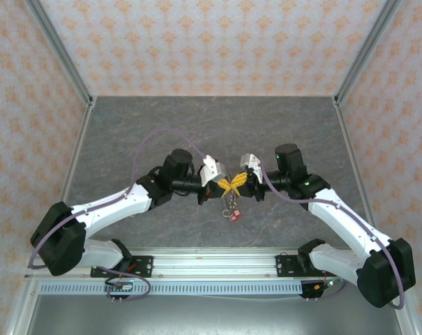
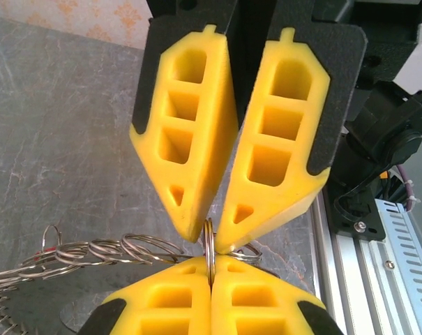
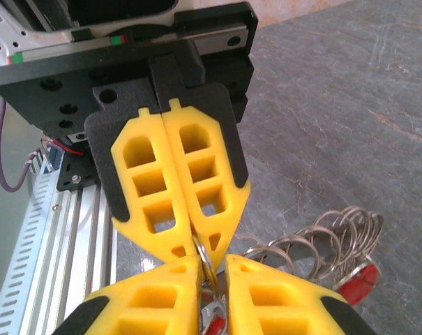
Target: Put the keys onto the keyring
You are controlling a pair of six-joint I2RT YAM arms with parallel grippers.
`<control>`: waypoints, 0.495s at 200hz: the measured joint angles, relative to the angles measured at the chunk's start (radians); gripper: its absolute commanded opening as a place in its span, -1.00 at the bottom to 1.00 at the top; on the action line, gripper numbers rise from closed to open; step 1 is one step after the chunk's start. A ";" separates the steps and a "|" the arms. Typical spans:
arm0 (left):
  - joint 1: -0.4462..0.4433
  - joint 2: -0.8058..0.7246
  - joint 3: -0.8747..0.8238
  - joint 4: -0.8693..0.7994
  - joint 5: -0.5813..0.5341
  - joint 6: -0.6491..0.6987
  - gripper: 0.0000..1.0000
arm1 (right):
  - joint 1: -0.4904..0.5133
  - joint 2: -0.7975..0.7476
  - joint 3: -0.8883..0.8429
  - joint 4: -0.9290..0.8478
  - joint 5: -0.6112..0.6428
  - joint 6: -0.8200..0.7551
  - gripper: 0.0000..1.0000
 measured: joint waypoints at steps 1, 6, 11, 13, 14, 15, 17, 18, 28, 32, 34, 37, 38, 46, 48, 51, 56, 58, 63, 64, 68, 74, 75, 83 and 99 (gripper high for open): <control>0.000 0.000 0.000 0.000 0.000 0.000 -1.00 | 0.000 0.000 0.000 0.000 -0.002 0.002 -0.77; 0.000 0.000 0.000 0.000 0.001 0.000 -1.00 | 0.000 0.003 0.000 0.001 -0.003 0.000 -0.78; 0.002 0.000 0.000 0.000 0.001 -0.001 -1.00 | 0.000 0.005 0.000 0.001 -0.005 0.001 -0.81; 0.002 0.000 0.000 0.000 0.001 -0.003 -1.00 | 0.000 0.006 0.000 0.002 -0.005 0.000 -0.82; 0.003 0.000 0.000 -0.001 0.001 -0.003 -1.00 | 0.000 0.007 0.000 0.002 -0.005 0.000 -0.83; 0.003 0.000 0.000 -0.001 0.001 -0.003 -1.00 | 0.000 0.008 0.000 0.002 -0.006 0.000 -0.84; 0.004 0.000 0.000 -0.001 0.001 -0.004 -1.00 | 0.000 0.009 0.000 0.002 -0.006 0.000 -0.86; 0.004 0.000 0.000 -0.001 0.001 -0.004 -1.00 | 0.000 0.010 0.000 0.003 -0.006 -0.001 -0.86; 0.005 0.000 0.000 -0.003 0.001 -0.008 -1.00 | -0.001 0.015 0.000 0.007 -0.006 -0.005 -0.90; 0.005 0.000 0.000 -0.004 0.001 -0.009 -1.00 | -0.001 0.017 0.000 0.008 -0.006 -0.006 -0.91; 0.006 0.000 0.000 -0.004 0.001 -0.010 -1.00 | -0.001 0.018 0.000 0.008 -0.006 -0.009 -0.92; 0.006 0.000 0.000 -0.005 0.001 -0.010 -1.00 | -0.001 0.018 0.000 0.008 -0.006 -0.008 -0.94; 0.006 0.000 0.000 -0.005 0.001 -0.011 -1.00 | -0.001 0.019 0.000 0.008 -0.006 -0.009 -0.95; 0.006 0.000 0.000 -0.008 0.001 -0.011 -1.00 | -0.001 0.020 0.000 0.008 -0.005 -0.013 -0.99; 0.006 0.000 0.000 -0.008 0.000 -0.011 -1.00 | -0.001 0.021 0.000 0.008 -0.005 -0.013 -1.00; 0.006 0.000 0.000 -0.008 0.000 -0.011 -1.00 | -0.001 0.022 0.000 0.008 -0.005 -0.016 -1.00; 0.006 0.000 0.000 -0.011 0.000 -0.011 -0.95 | -0.001 0.022 0.001 0.005 -0.005 -0.018 -1.00; 0.006 0.000 0.000 -0.011 0.000 -0.011 -0.91 | -0.001 0.022 0.001 0.005 -0.005 -0.019 -1.00; 0.006 0.000 0.000 -0.013 0.000 -0.010 -0.85 | -0.001 0.022 0.002 0.002 -0.004 -0.022 -1.00; 0.006 0.000 0.000 -0.013 0.000 -0.010 -0.84 | -0.001 0.022 0.002 0.002 -0.004 -0.022 -1.00; 0.006 0.000 0.000 -0.015 -0.001 -0.010 -0.80 | -0.001 0.023 0.005 -0.005 -0.003 -0.025 -1.00; 0.006 0.000 0.000 -0.018 -0.002 -0.008 -0.74 | -0.001 0.024 0.011 -0.016 -0.002 -0.031 -1.00; 0.006 0.000 0.000 -0.019 -0.002 -0.005 -0.73 | -0.001 0.025 0.012 -0.019 -0.001 -0.032 -1.00; 0.006 -0.002 0.000 -0.023 -0.006 0.006 -0.70 | 0.000 0.029 0.023 -0.037 -0.001 -0.040 -1.00; 0.006 -0.007 0.010 -0.052 -0.017 0.025 -0.69 | 0.002 0.038 0.047 -0.090 0.014 -0.056 -1.00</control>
